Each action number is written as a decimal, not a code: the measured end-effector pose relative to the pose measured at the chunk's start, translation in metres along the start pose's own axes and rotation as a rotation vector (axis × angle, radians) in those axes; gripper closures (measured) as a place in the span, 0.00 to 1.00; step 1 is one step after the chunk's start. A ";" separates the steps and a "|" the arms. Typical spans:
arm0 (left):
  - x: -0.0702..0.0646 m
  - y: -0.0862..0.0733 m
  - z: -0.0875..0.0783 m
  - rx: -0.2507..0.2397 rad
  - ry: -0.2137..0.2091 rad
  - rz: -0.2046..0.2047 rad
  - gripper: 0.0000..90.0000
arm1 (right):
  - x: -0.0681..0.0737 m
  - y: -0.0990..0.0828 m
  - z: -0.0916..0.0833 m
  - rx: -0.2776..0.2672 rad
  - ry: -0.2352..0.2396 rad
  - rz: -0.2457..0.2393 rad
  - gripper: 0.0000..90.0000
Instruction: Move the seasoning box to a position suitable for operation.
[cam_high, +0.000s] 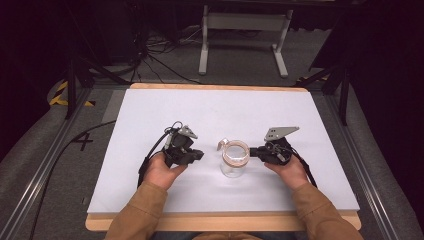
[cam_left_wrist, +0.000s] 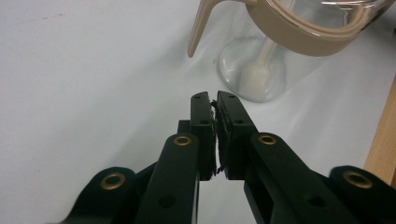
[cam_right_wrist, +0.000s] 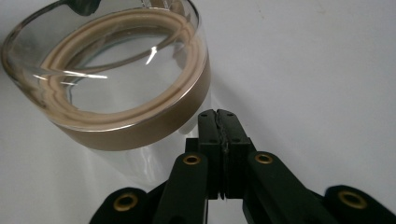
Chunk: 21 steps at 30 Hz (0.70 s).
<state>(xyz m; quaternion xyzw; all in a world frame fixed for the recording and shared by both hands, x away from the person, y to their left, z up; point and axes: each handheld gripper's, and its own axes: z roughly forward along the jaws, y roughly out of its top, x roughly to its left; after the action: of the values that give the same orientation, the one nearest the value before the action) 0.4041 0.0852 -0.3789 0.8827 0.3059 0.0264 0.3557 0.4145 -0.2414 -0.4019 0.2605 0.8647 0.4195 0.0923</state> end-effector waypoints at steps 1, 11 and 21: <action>0.000 0.001 0.001 0.001 0.000 0.004 0.95 | 0.000 0.000 0.000 0.001 0.000 0.002 0.99; 0.000 0.008 0.008 0.006 -0.019 0.014 0.95 | 0.014 0.000 -0.004 0.035 0.013 0.012 1.00; -0.001 0.015 0.011 0.003 -0.034 0.033 0.94 | 0.028 -0.008 -0.008 0.101 -0.001 -0.006 0.99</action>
<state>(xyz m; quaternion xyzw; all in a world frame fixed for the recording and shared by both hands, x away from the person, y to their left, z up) 0.4142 0.0697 -0.3777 0.8885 0.2853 0.0165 0.3591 0.3844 -0.2359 -0.4020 0.2623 0.8856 0.3747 0.0809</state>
